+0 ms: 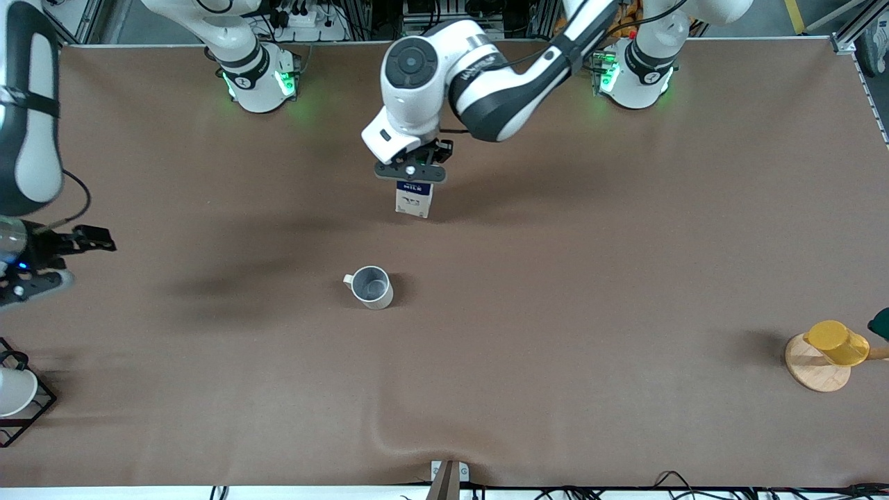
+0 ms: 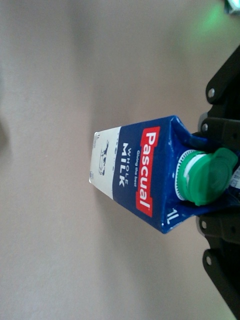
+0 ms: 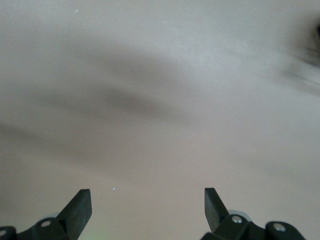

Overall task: Place milk next to cup
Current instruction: 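Lower the milk carton beside the mug with the left gripper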

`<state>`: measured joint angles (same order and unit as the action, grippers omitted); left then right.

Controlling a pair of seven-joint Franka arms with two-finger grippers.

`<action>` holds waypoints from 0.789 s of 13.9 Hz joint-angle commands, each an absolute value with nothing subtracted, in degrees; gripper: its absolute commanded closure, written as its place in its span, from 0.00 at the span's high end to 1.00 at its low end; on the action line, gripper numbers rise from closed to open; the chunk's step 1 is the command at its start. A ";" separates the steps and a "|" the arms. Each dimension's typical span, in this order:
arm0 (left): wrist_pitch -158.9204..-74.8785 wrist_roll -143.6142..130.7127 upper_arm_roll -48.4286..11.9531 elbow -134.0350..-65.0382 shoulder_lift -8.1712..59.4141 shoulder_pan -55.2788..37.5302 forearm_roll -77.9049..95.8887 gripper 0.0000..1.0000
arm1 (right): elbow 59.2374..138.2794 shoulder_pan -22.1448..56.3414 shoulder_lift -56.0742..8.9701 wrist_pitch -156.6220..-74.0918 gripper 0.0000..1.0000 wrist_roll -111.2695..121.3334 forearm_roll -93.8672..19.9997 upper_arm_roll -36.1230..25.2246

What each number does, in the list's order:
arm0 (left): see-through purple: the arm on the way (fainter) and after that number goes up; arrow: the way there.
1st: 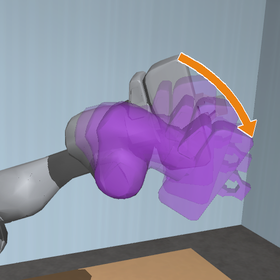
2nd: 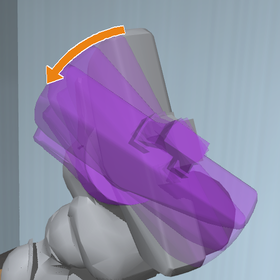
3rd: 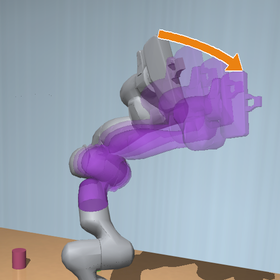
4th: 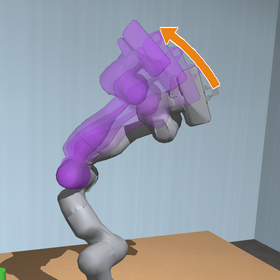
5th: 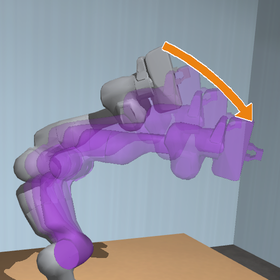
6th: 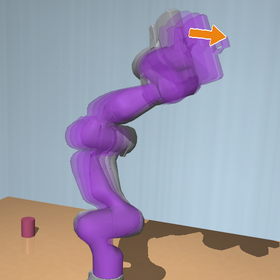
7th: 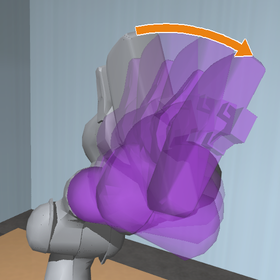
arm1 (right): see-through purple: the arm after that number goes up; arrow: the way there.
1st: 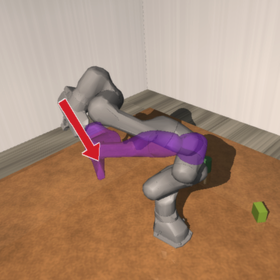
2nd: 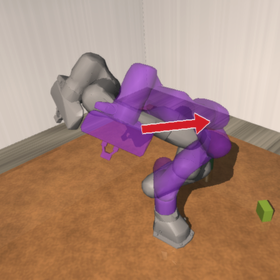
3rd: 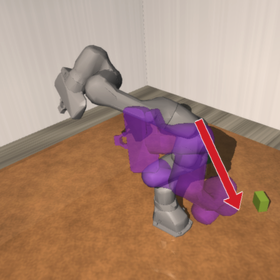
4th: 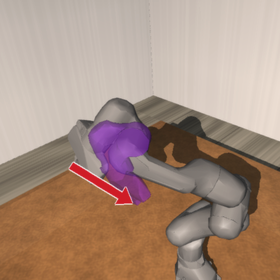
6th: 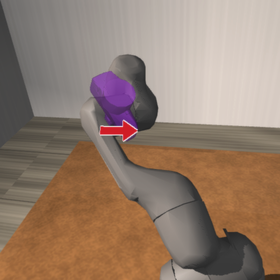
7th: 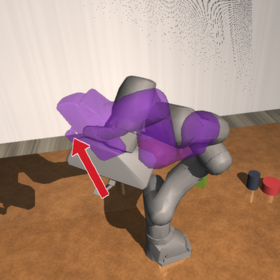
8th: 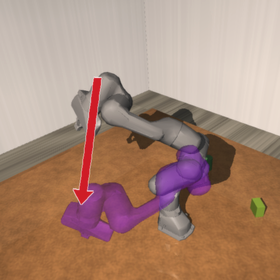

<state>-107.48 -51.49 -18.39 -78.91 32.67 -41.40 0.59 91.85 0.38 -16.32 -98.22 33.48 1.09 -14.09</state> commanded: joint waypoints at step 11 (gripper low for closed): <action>-119.70 -57.12 -8.61 -69.96 42.53 -48.08 -0.35 0.44 | 100.55 -6.24 -5.36 -92.64 1.00 32.17 1.05 -13.18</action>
